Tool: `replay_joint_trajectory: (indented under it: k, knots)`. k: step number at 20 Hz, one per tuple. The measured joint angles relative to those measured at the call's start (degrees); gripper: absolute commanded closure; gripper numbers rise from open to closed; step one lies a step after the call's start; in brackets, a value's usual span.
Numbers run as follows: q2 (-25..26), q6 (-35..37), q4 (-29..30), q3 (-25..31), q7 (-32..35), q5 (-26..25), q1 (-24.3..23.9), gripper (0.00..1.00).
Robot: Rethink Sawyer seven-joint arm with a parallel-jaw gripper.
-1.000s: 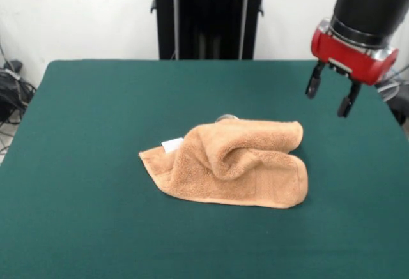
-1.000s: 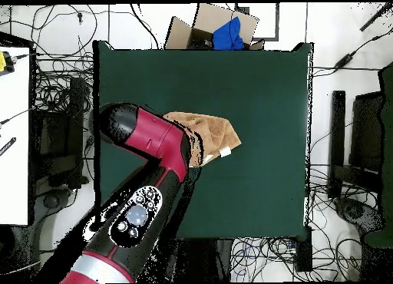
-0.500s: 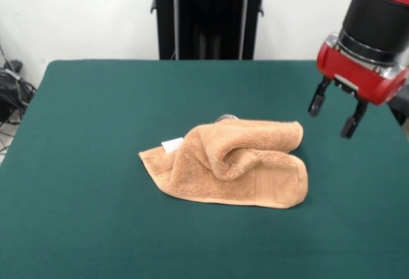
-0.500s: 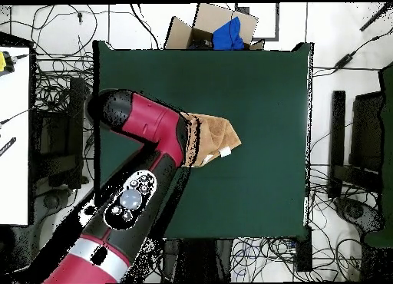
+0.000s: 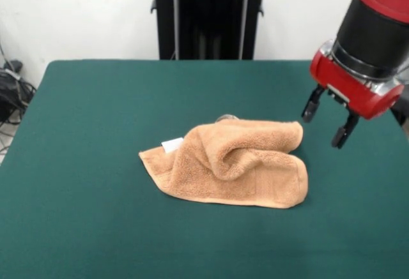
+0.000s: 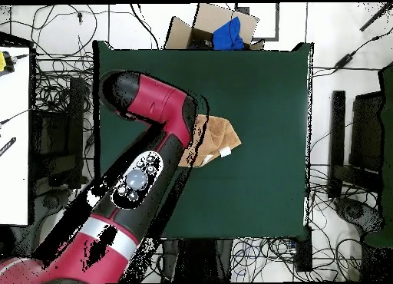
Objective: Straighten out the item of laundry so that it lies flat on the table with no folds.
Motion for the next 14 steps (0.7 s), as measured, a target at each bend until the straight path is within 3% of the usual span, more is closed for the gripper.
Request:
replay_joint_trajectory:
  k: [14]
  knots:
    - [4.0, 8.8, -10.4, -4.0, 10.1, 0.0, -5.2, 0.00]
